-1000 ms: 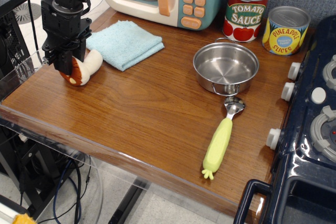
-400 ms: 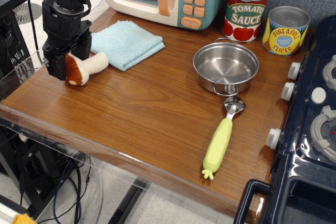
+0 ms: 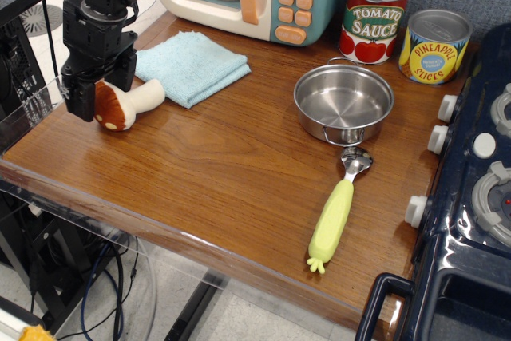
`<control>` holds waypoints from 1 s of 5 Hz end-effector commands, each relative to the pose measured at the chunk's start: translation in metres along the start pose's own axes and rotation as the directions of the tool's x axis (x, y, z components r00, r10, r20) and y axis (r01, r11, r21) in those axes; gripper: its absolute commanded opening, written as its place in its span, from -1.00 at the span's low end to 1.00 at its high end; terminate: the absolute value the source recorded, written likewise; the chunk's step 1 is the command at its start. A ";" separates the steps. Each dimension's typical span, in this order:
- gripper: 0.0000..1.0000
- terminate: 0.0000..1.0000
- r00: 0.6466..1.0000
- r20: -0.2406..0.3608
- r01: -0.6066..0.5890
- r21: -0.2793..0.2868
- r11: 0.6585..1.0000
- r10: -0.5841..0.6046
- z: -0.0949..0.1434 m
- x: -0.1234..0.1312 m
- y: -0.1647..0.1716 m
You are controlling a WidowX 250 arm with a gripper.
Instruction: Move the mushroom in front of the blue cloth
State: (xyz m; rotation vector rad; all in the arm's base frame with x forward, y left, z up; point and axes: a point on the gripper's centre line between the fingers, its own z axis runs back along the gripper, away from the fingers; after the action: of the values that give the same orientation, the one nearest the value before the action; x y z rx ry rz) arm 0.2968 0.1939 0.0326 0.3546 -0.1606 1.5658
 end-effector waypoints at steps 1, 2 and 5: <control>1.00 -1.00 0.998 0.010 0.055 -0.154 0.987 -0.054 0.042 0.008 0.017; 1.00 -1.00 0.994 0.024 0.106 -0.259 0.960 -0.104 0.047 0.006 0.019; 1.00 -1.00 0.994 -0.016 0.094 -0.390 0.916 -0.109 0.064 0.006 0.022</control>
State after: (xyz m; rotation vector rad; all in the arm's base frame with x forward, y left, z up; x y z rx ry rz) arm 0.3022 0.1823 0.0832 0.0265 -0.3626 1.3897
